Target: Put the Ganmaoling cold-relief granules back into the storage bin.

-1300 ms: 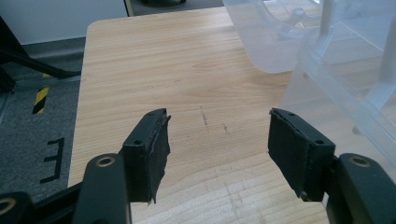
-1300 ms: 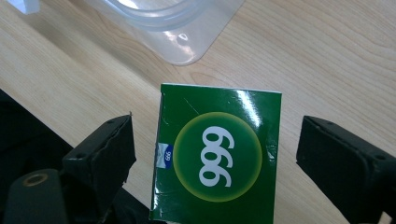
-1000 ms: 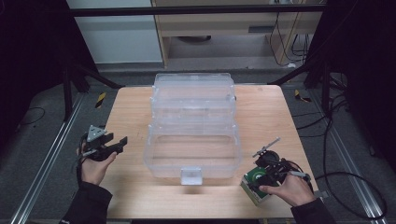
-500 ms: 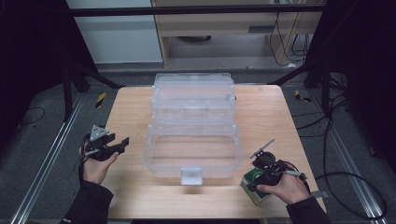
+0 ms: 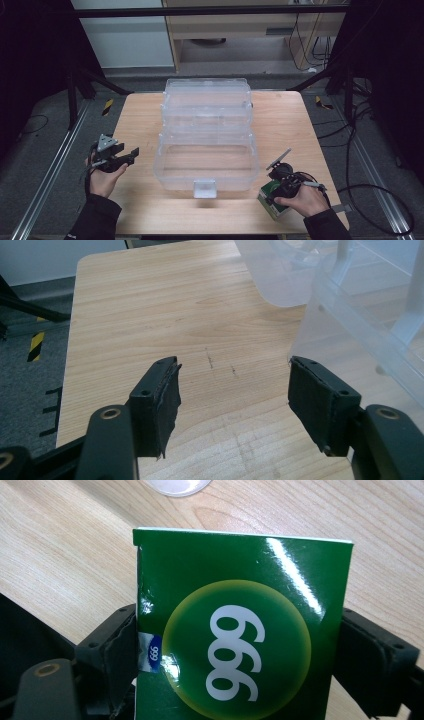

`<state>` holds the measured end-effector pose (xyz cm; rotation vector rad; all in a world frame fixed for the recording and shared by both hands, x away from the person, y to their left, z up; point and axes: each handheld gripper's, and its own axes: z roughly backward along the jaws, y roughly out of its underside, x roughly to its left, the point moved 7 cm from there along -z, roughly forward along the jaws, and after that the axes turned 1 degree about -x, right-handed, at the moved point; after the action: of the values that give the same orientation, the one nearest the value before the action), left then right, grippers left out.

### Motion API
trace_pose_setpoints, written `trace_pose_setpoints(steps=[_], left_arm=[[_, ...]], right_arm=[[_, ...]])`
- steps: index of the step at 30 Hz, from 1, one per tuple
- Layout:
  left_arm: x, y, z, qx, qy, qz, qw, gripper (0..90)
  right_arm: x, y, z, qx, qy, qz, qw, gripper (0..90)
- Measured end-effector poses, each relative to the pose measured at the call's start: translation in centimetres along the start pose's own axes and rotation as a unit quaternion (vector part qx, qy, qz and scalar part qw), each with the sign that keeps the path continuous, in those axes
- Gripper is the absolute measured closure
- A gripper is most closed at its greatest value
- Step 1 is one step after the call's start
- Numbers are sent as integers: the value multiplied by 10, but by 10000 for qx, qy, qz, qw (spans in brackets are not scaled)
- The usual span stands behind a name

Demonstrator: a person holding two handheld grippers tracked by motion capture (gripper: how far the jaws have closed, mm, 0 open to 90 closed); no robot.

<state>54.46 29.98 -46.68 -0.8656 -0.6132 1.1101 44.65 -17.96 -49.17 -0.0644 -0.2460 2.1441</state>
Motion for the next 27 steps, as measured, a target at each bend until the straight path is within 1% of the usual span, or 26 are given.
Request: trace_pose_setpoints(steps=[3, 6, 9, 11, 13, 15, 18, 20, 21, 22, 24, 25, 27], left_arm=[[-1, 0, 0, -4, 4, -10, 10000, 366], [0, 0, 0, 0, 3, -9, 10000, 367], [0, 1, -1, 22, -1, 8, 10000, 367], [0, 2, -2, 53, -10, -22, 10000, 366], [-1, 3, -2, 58, -7, -21, 10000, 366], [-1, 2, -2, 52, 0, -19, 10000, 366], [-1, 3, -3, 77, 4, -42, 10000, 366], [-2, 3, -3, 81, 9, -33, 10000, 366], [-2, 3, -3, 82, 8, -33, 10000, 366], [-2, 3, -3, 77, 15, -35, 10000, 366], [-2, 3, -3, 87, 15, -37, 10000, 366], [-2, 4, -3, 110, 21, -66, 9999, 366], [-2, 5, -4, 120, 29, -56, 9999, 366]], right_arm=[[0, 0, 1, 64, 39, 8, 10000, 165], [0, -1, 1, 106, 15, 9, 9999, 172], [-2, -2, 3, 73, -27, 53, 10000, 175], [-3, -2, 6, 36, -43, 62, 10000, 175], [-4, -2, 10, -64, -48, 130, 9999, 175], [-6, -3, 15, -178, -25, 144, 9997, 174], [-10, -5, 22, -344, 20, 126, 9993, 174], [-15, -6, 29, -432, 97, 79, 9990, 175], [-15, -6, 30, -443, 94, 13, 9990, 175], [-17, -7, 33, -496, 108, 49, 9987, 175], [-20, -9, 40, -581, 128, -11, 9982, 175], [-22, -10, 42, -610, 134, -6, 9980, 175], [-25, -13, 48, -699, 171, -14, 9974, 175]])
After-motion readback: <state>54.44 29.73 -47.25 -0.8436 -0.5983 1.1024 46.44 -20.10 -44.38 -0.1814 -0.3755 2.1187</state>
